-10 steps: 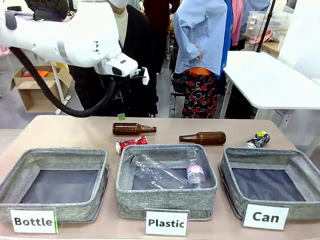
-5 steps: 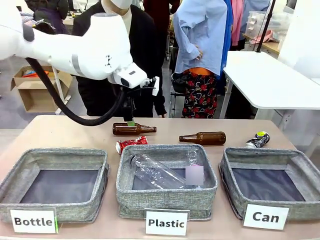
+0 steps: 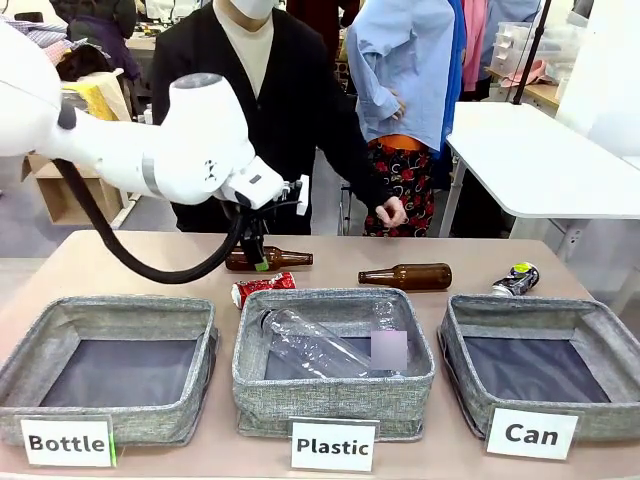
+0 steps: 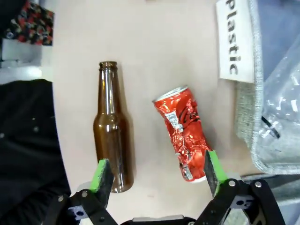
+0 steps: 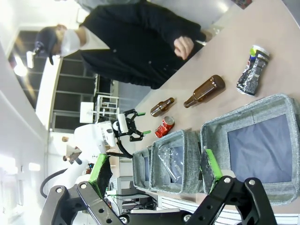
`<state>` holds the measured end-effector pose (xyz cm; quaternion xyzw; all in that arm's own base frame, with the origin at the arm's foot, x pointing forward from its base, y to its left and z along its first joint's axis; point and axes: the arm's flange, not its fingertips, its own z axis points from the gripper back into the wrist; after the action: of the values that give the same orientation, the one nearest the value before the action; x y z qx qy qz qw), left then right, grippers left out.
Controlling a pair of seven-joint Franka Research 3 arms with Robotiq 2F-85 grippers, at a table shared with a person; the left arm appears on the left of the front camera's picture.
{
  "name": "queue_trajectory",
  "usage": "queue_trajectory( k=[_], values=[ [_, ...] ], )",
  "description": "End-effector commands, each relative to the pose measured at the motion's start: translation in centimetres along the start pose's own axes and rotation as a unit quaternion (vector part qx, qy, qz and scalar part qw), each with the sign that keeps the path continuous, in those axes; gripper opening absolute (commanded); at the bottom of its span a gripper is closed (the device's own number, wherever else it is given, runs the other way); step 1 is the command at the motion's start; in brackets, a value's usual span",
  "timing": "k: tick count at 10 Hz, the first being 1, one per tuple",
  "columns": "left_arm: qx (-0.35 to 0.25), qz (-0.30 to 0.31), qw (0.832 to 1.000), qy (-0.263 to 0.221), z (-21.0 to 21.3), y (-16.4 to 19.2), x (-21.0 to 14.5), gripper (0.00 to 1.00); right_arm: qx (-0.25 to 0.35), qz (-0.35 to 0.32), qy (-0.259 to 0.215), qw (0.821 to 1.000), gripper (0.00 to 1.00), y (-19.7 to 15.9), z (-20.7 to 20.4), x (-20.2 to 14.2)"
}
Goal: Sort the can waste into the basket.
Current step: Pick up the can waste from the table and place it in the right Fabric basket.
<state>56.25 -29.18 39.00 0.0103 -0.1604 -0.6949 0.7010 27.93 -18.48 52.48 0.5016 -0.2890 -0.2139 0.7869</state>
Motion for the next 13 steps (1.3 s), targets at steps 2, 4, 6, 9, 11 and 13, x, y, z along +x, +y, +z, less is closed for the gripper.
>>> queue_trajectory(
  k=[2,4,6,9,11,13],
  values=[
    [0.014,0.044,0.999,-0.007,-1.1,-0.4,-2.4,1.00,0.015,0.011,-0.005,1.000,1.00,0.0,-0.1,0.2],
    [-0.007,0.059,0.998,-0.008,-2.3,-0.6,-3.1,1.00,0.015,0.011,-0.005,1.000,1.00,0.0,-0.1,0.2],
    [-0.045,0.082,0.996,-0.001,-3.6,-0.6,-3.5,1.00,0.015,0.011,-0.005,1.000,1.00,0.0,-0.1,0.2],
    [-0.078,0.112,0.991,-0.006,-4.9,-0.7,-4.2,1.00,0.015,0.011,-0.005,1.000,1.00,0.0,-0.1,0.2],
    [-0.094,0.111,0.989,-0.008,-5.7,-0.3,-3.9,1.00,0.015,0.011,-0.005,1.000,1.00,0.0,-0.1,0.2],
    [-0.101,0.129,0.986,0.011,-7.0,0.2,-4.1,1.00,0.015,0.011,-0.005,1.000,1.00,0.0,-0.1,0.2]
  ],
)
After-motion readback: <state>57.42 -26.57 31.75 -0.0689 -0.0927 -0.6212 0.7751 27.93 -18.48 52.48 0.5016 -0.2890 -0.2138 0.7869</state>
